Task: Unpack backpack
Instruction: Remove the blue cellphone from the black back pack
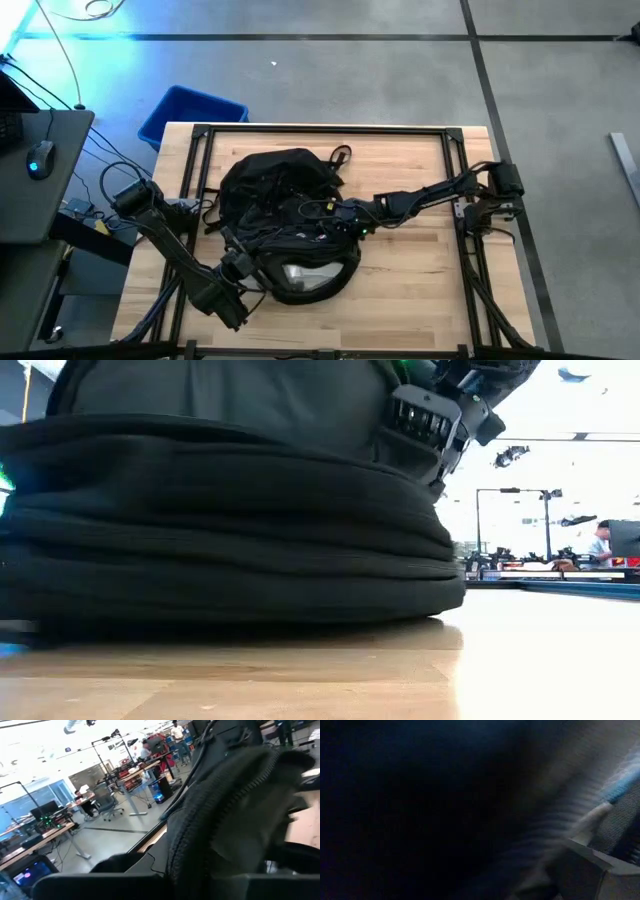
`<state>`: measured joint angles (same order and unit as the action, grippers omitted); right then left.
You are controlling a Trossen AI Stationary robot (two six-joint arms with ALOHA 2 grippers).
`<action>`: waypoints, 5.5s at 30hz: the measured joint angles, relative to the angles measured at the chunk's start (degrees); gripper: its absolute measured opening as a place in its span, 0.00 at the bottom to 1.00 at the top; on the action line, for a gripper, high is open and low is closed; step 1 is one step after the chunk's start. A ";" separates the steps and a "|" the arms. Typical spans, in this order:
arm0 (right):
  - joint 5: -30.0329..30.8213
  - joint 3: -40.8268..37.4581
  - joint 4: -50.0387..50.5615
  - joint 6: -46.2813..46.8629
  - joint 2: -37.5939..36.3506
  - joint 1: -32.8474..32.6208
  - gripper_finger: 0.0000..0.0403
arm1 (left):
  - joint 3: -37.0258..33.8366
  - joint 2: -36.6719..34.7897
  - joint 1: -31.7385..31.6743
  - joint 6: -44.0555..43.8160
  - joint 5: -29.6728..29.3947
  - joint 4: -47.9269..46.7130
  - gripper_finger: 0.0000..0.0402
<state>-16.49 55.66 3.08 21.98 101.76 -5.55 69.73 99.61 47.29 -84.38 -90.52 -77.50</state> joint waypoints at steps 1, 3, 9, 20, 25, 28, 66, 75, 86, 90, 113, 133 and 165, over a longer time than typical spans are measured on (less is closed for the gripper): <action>-1.15 0.00 -1.16 0.00 0.37 -0.21 0.72 | -0.83 0.00 -0.22 -0.36 0.00 0.65 0.04; -4.28 -0.06 -3.26 -0.04 0.77 -0.36 0.70 | -2.35 0.00 -0.84 -1.54 0.02 2.39 0.04; -5.34 -0.25 -8.47 4.18 1.14 -0.54 0.65 | -6.36 0.00 -1.98 -1.72 0.26 8.80 0.04; 1.00 -0.16 -20.85 13.56 6.68 -3.48 0.64 | -13.94 0.17 -3.67 1.11 0.38 23.41 0.04; -1.24 -0.13 -27.87 14.51 9.75 -3.95 0.64 | -16.38 0.17 -3.80 1.13 0.27 28.77 0.04; -2.89 -0.24 -33.62 16.00 10.90 -4.32 0.64 | -17.68 0.17 -3.78 1.11 0.15 31.56 0.04; -0.90 26.25 -11.40 13.81 24.68 -7.20 0.64 | -18.97 -4.66 -3.17 14.82 0.50 37.62 0.04; 4.27 36.02 -2.02 11.76 31.46 -8.40 0.41 | -18.81 -7.03 -3.08 20.89 1.08 37.25 0.04; 4.38 36.41 6.86 5.19 26.82 -9.39 0.00 | -18.29 -13.83 -1.84 28.93 6.82 37.27 0.04; 7.19 36.16 14.42 2.36 21.92 -10.09 0.00 | -18.27 -11.82 -1.90 27.48 7.50 37.10 0.04; 26.41 32.15 21.20 -4.47 13.80 -16.88 0.00 | -18.38 -10.29 -3.04 17.75 8.64 32.12 0.41; 59.80 32.35 18.61 -27.74 6.66 -33.02 0.48 | -18.40 -10.10 -2.45 15.67 0.85 30.97 0.13; 48.53 43.89 10.38 -44.20 0.52 0.06 0.03 | -10.35 -10.43 9.60 38.62 1.36 32.77 0.13</action>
<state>32.04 99.55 13.46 -22.22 102.28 -5.50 59.38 89.19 56.88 -45.75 -89.16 -44.73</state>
